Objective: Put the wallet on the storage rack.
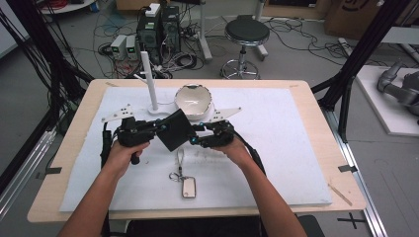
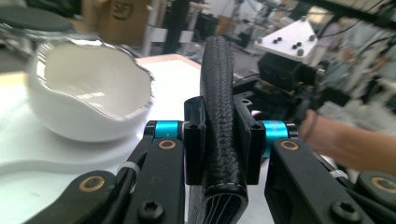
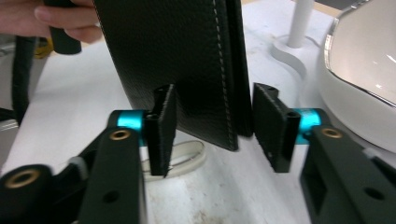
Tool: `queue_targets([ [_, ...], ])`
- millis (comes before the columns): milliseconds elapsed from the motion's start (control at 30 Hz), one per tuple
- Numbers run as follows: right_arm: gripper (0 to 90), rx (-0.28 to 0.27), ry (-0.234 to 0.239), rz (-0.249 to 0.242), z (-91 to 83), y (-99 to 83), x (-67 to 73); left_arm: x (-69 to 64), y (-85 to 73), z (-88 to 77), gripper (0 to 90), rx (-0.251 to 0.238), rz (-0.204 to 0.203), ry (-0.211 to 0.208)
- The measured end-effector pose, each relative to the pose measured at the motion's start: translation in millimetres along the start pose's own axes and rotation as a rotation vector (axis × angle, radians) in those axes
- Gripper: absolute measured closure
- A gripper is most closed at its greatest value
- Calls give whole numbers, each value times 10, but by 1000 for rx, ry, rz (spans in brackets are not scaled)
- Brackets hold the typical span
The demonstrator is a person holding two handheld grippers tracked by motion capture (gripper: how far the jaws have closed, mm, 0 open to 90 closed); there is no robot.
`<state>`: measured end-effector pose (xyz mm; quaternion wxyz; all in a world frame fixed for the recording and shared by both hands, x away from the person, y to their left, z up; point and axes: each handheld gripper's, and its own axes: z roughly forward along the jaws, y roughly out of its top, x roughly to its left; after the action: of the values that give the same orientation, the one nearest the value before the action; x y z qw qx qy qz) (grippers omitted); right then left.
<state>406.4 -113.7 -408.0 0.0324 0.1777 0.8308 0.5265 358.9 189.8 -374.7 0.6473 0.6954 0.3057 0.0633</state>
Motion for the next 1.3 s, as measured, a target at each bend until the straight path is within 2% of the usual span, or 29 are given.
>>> queue_targets([
  [33, 376, 1, -18, 20, -26, -9, -20, -1, 30, 3, 761, -1, 21, 17],
  [100, 375, 0, -29, 35, -67, -23, -41, 9, 112, 17, 762, -6, 77, 38],
  [133, 359, 3, -61, 42, -188, -54, -66, 19, 156, 29, 762, -8, 102, 40],
  [167, 359, 3, -61, 42, -188, -54, -66, 30, 201, 45, 762, -8, 125, 44],
  [200, 349, -4, -93, 44, -340, -90, -86, 39, 242, 62, 762, -11, 151, 49],
  [267, 344, -7, -100, 47, -405, -105, -92, 58, 329, 99, 761, -5, 193, 46],
  [333, 315, -23, -146, 67, -691, -187, -144, 76, 421, 137, 761, 6, 229, 39],
  [367, 315, -23, -146, 67, -691, -187, -144, 85, 474, 157, 761, 19, 248, 39],
  [433, 300, -32, -171, 81, -857, -242, -180, 101, 576, 199, 761, 33, 277, 32],
  [467, 289, -32, -204, 86, -1011, -293, -192, 111, 627, 222, 761, 37, 286, 28],
  [533, 283, -29, -219, 84, -1079, -318, -199, 141, 740, 284, 761, 46, 305, 4],
  [567, 265, -20, -249, 84, -1175, -353, -204, 148, 758, 297, 761, 47, 313, 0],
  [600, 258, -18, -257, 86, -1206, -365, -203, 159, 795, 325, 761, 53, 319, -10],
  [700, 238, -4, -322, 101, -1417, -459, -220, 185, 909, 416, 761, 91, 368, -25],
  [833, 224, 12, -357, 117, -1523, -525, -230, 249, 1021, 529, 761, 107, 397, -24],
  [867, 221, 31, -381, 113, -1588, -582, -231, 267, 1038, 555, 761, 110, 400, -22],
  [1000, 221, 43, -400, 123, -1669, -679, -219, 326, 1045, 670, 761, 115, 417, -32],
  [1100, 221, 39, -403, 130, -1694, -714, -211, 371, 1057, 757, 761, 163, 467, -21],
  [1233, 221, 27, -402, 133, -1706, -760, -197, 433, 1095, 844, 761, 162, 481, -53],
  [1300, 221, 26, -401, 128, -1713, -767, -199, 463, 1115, 889, 761, 176, 497, -55],
])
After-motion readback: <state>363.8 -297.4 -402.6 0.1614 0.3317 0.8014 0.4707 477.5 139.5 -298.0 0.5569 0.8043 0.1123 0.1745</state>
